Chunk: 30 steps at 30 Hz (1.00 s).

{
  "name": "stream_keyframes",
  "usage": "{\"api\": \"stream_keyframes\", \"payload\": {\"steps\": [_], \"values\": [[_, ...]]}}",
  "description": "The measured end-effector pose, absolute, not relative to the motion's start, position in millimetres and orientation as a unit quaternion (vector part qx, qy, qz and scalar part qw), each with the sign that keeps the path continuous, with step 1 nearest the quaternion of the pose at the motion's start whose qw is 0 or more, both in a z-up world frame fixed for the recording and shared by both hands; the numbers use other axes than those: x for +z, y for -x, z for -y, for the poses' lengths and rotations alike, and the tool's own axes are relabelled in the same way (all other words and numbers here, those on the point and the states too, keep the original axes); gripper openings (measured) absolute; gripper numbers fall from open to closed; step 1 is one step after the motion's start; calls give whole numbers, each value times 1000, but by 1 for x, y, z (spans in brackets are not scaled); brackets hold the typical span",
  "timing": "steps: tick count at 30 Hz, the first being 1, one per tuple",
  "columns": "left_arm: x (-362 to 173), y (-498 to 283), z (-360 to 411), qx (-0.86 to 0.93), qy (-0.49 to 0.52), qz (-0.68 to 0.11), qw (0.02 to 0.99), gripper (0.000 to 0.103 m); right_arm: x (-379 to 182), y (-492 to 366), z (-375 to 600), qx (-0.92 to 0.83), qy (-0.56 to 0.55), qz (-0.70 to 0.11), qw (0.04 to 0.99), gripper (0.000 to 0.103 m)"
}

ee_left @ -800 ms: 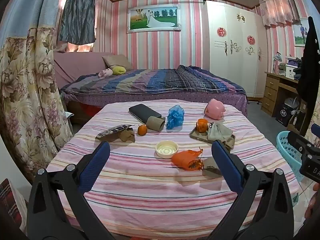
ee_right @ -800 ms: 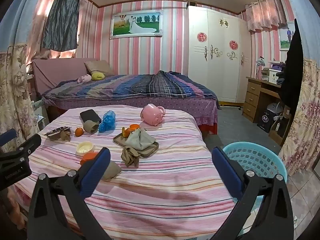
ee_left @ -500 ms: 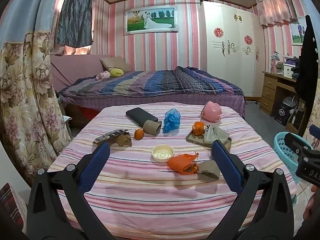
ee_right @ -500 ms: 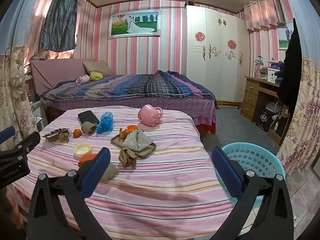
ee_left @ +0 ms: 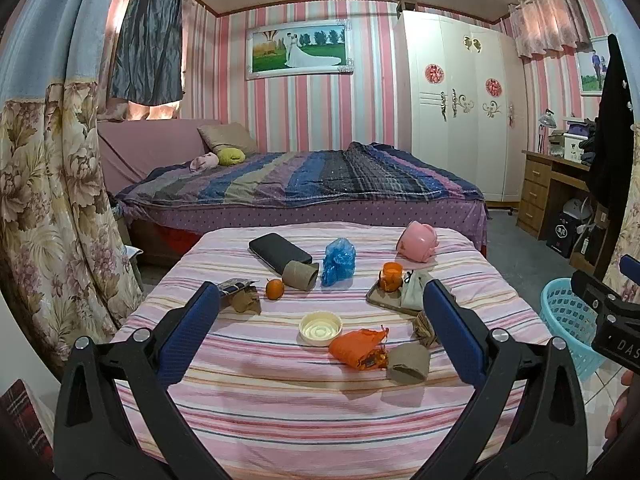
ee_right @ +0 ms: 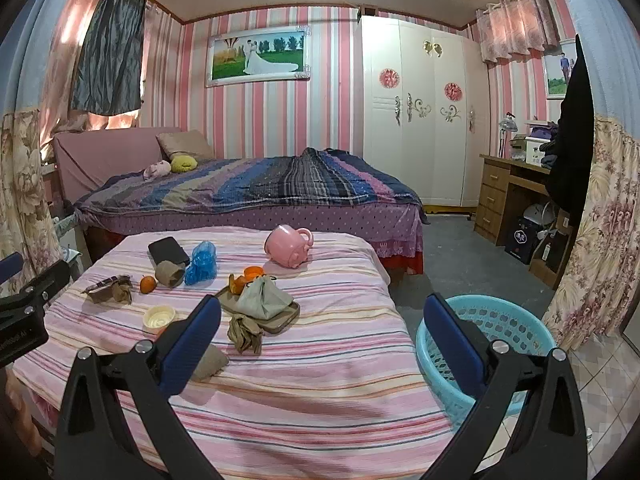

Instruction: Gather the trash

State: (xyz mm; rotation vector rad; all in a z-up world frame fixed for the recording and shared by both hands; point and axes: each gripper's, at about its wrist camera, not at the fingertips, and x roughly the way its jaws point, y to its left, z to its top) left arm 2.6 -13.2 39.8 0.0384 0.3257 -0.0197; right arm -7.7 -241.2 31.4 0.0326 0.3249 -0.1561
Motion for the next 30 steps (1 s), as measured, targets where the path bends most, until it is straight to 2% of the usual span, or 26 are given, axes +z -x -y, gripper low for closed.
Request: {"api": "stream_keyframes", "payload": {"steps": [30], "values": [[38,10,3,7,-15,-152,988,98,34,19,241,-79,-13,-137,987,99]]}}
